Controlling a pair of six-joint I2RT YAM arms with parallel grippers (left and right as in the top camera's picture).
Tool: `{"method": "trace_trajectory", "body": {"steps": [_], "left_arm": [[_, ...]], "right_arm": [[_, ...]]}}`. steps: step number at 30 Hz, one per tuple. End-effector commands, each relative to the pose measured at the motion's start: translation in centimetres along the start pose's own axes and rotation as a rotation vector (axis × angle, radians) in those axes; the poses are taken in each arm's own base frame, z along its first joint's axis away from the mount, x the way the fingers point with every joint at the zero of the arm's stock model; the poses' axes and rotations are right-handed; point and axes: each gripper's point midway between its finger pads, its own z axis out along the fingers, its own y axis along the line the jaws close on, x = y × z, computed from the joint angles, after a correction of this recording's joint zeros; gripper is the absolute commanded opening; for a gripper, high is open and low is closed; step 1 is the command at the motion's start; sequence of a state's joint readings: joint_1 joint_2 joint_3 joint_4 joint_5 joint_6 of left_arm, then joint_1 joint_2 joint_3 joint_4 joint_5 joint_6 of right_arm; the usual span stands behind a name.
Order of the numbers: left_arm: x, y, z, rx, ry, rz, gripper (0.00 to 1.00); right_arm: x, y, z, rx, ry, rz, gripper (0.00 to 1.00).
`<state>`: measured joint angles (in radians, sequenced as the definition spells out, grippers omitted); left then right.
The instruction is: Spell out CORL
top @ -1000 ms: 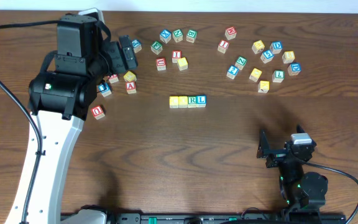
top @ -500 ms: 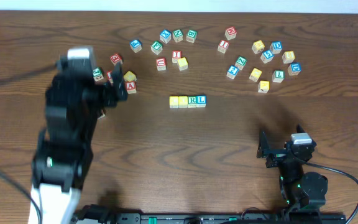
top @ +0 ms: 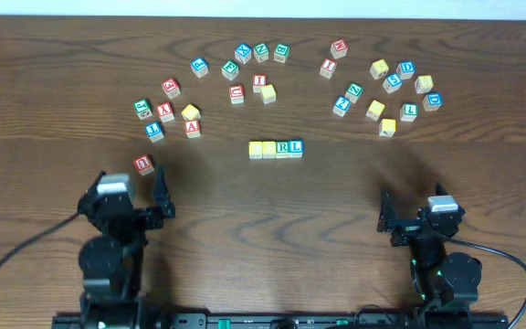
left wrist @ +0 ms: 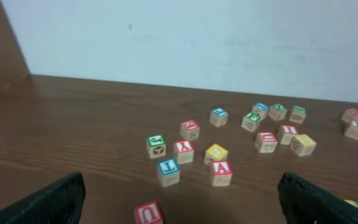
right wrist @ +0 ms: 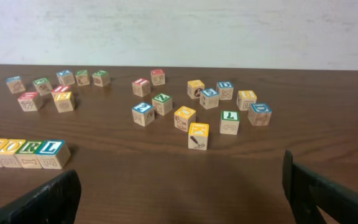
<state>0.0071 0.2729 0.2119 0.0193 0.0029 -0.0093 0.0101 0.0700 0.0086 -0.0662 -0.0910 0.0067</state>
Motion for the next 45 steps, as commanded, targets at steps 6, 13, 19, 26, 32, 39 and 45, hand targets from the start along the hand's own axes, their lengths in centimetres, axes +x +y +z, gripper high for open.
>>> {"method": "trace_trajectory", "body": {"steps": [6,13,19,26,32,39,45], "left_arm": [[2.9,0.8,-0.6,-0.014,-0.046,0.011,0.98],[5.7,1.1,-0.4,-0.022,0.009,0.011,0.97],[6.1,1.2,-0.6,-0.024,0.022,0.012,0.97],[6.2,1.2,-0.6,-0.028,0.025,0.012,0.98],[6.2,1.2,-0.6,-0.028,0.024,0.012,0.98],[6.3,1.3,-0.6,-0.028,0.028,0.012,0.98],[6.3,1.3,-0.6,-0.028,0.028,0.012,0.98]], "right_arm": [[0.1,-0.1,0.0,0.004,0.0,0.0,0.99],[0.1,-0.1,0.0,0.004,0.0,0.0,0.99],[0.1,-0.1,0.0,0.004,0.0,0.0,0.99],[0.1,-0.1,0.0,0.004,0.0,0.0,0.99],[0.1,-0.1,0.0,0.004,0.0,0.0,0.99],[0.1,-0.1,0.0,0.004,0.0,0.0,0.99],[0.1,-0.1,0.0,0.004,0.0,0.0,0.99]]}}
